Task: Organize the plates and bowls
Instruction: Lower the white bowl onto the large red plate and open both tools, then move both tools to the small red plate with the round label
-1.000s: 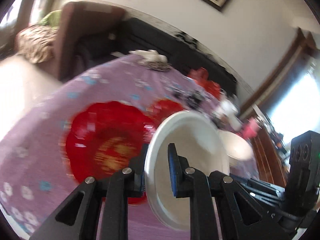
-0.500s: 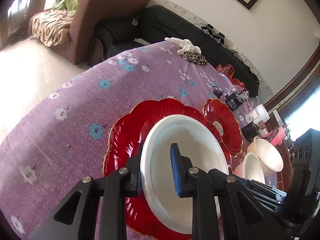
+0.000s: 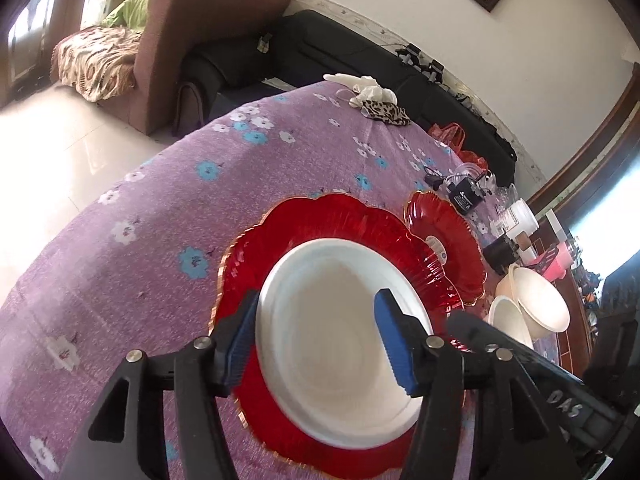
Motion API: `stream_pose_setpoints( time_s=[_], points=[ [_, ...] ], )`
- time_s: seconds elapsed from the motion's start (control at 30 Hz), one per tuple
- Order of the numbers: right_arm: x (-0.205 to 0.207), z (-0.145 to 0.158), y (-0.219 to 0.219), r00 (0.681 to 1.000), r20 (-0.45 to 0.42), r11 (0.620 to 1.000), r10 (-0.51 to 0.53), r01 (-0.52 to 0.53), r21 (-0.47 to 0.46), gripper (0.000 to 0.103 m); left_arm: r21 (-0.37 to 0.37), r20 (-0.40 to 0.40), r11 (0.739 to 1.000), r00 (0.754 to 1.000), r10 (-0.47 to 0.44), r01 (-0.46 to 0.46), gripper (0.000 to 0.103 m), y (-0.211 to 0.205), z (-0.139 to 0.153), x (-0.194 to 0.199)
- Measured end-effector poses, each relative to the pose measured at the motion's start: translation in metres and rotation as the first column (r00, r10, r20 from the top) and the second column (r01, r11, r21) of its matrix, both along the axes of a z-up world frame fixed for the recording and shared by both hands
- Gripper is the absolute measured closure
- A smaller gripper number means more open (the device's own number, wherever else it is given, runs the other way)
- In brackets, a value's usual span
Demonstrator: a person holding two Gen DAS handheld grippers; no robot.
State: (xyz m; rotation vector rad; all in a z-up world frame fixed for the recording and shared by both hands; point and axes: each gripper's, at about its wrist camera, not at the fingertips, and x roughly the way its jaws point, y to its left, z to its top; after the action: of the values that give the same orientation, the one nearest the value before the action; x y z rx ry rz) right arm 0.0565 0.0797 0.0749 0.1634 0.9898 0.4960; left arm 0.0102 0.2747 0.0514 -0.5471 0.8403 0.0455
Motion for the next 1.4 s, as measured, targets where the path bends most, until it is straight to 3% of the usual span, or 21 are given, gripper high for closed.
stream_pose_setpoints(
  time_s=[0.13, 0.2, 0.33, 0.4, 0.53, 0.63, 0.77, 0.9, 1.1, 1.4],
  points=[
    [-0.022, 0.018, -0.022, 0.997, 0.064, 0.999, -0.031, 0.030, 0.018, 0.040, 0.018, 0.030, 0.999, 0.999, 0.031, -0.031, 0.038, 0.001, 0.014, -0.019],
    [-0.035, 0.026, -0.036, 0.993, 0.105, 0.999, -0.050, 0.049, 0.015, 0.040, 0.042, 0.055, 0.998, 0.997, 0.051, -0.053, 0.037, -0.002, 0.022, -0.030],
    [-0.064, 0.040, -0.070, 0.977, 0.187, 0.994, -0.105, 0.107, -0.003, 0.036, 0.164, 0.157, 0.982, 0.986, 0.064, -0.090, 0.032, -0.022, 0.052, -0.056],
    [-0.079, 0.046, -0.092, 0.963, 0.226, 0.988, -0.147, 0.152, -0.005, 0.030, 0.237, 0.230, 0.964, 0.971, 0.065, -0.120, 0.019, -0.038, 0.069, -0.071],
    [-0.106, 0.061, -0.134, 0.912, 0.334, 0.963, -0.238, 0.268, -0.044, 0.020, 0.343, 0.377, 0.921, 0.925, 0.046, -0.186, 0.002, -0.071, 0.098, -0.102],
    [-0.126, 0.068, -0.164, 0.851, 0.432, 0.927, -0.299, 0.367, -0.081, 0.005, 0.378, 0.447, 0.907, 0.894, -0.002, -0.187, 0.000, -0.091, 0.111, -0.118],
    [-0.136, 0.061, -0.218, 0.799, 0.440, 0.877, -0.409, 0.478, -0.052, 0.005, 0.363, 0.403, 0.928, 0.912, -0.076, -0.083, 0.000, -0.109, 0.111, -0.113],
    [-0.139, 0.049, -0.258, 0.784, 0.370, 0.841, -0.499, 0.541, -0.012, 0.005, 0.349, 0.334, 0.937, 0.936, -0.109, -0.015, 0.000, -0.126, 0.096, -0.101],
    [-0.131, 0.033, -0.275, 0.800, 0.314, 0.840, -0.512, 0.542, -0.010, 0.005, 0.358, 0.268, 0.932, 0.950, -0.162, 0.058, 0.000, -0.149, 0.079, -0.093],
    [-0.090, 0.006, -0.248, 0.871, 0.190, 0.886, -0.453, 0.463, -0.010, 0.005, 0.372, 0.191, 0.923, 0.964, -0.183, 0.102, 0.000, -0.157, 0.057, -0.079]
  ],
)
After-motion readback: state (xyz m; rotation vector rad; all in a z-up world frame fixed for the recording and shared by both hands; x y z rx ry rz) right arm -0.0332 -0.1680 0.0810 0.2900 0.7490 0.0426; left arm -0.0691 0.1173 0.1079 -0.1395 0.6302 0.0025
